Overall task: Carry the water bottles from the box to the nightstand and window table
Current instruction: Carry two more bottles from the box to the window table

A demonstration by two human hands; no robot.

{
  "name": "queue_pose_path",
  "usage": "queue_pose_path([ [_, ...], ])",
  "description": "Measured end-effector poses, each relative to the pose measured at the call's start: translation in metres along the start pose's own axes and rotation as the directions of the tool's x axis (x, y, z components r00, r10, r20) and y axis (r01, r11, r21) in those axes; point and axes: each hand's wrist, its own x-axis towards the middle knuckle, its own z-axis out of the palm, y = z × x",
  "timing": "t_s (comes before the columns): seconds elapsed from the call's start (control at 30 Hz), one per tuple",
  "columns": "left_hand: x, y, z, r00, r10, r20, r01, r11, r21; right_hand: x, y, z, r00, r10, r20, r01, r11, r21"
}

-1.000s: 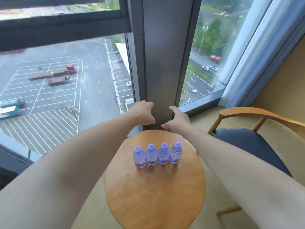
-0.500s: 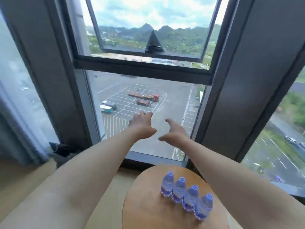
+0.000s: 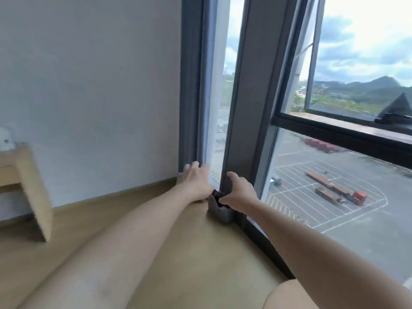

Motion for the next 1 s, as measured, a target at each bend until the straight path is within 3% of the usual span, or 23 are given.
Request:
queue_pose_path([
  [0.27, -0.105, -0.241, -0.091, 0.961, -0.265, -0.072, 0.270, 0.961, 0.067, -0.032, -0.231, 0.137, 0.955, -0.246, 0.166, 0.244, 0.969, 0.032],
  [0.5, -0.220, -0.439, -0.167, 0.862, -0.496, -0.103, 0.506, 0.855, 0.112, -0.084, -0.434, 0.260, 0.846, -0.447, 0.292, 0.428, 0.894, 0.131],
  [0.8, -0.316, -0.642, -0.221, 0.656, -0.733, -0.182, 0.754, 0.647, 0.113, -0.111, -0.643, 0.396, 0.610, -0.673, 0.418, 0.634, 0.731, 0.252],
  [1.0, -0.345, -0.766, -0.257, 0.456, -0.838, -0.299, 0.880, 0.475, 0.008, -0.110, -0.781, 0.479, 0.383, -0.796, 0.469, 0.745, 0.566, 0.352],
])
